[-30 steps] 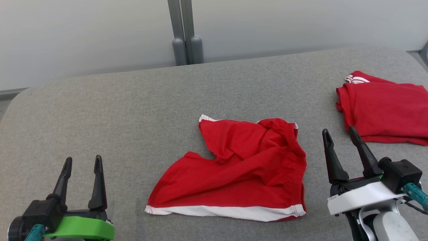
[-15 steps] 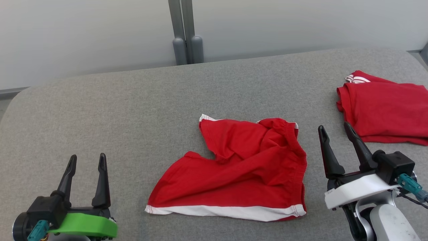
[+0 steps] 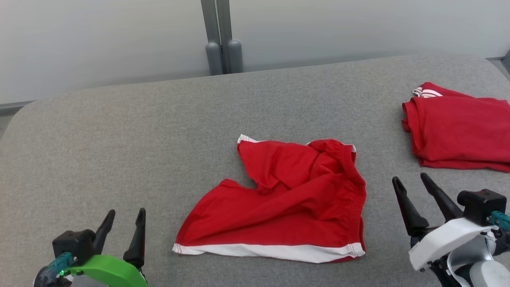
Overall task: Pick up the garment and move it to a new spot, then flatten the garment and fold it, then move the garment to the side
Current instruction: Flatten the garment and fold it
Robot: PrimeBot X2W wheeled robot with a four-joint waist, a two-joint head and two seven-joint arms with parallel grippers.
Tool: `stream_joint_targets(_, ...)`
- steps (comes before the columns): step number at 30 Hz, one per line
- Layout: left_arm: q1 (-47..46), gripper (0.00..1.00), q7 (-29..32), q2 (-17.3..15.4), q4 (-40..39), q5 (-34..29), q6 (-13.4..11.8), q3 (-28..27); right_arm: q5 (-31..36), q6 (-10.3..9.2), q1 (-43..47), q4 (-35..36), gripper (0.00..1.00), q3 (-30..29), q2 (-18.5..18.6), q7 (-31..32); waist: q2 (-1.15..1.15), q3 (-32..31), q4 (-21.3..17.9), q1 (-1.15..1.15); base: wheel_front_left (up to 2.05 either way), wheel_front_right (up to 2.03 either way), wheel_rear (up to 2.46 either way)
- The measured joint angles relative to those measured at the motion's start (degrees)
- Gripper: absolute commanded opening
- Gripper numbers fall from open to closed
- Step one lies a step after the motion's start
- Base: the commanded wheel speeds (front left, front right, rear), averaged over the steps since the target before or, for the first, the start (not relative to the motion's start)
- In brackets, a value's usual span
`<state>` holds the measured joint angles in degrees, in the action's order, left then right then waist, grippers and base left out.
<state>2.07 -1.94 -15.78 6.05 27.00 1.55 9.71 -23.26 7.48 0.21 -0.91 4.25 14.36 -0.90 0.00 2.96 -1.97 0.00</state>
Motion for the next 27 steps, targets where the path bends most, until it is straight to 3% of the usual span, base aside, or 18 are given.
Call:
stream_joint_targets(10,1.0,1.00,9.8,-1.0,-1.7,2.9,1.3,2.8,-10.9,-0.01,6.2,1.5,1.00,9.0,4.9,13.5,0.00,1.2,-0.2,0.00,0.00,0.00,0.00)
stream_joint_targets(27,-2.9,1.00,18.2,-1.0,4.1,5.0,2.7,7.2,-10.4,0.00,2.8,-3.8,1.00,17.6,4.0,12.7,0.00,4.5,0.3,0.00,0.00,0.00,0.00)
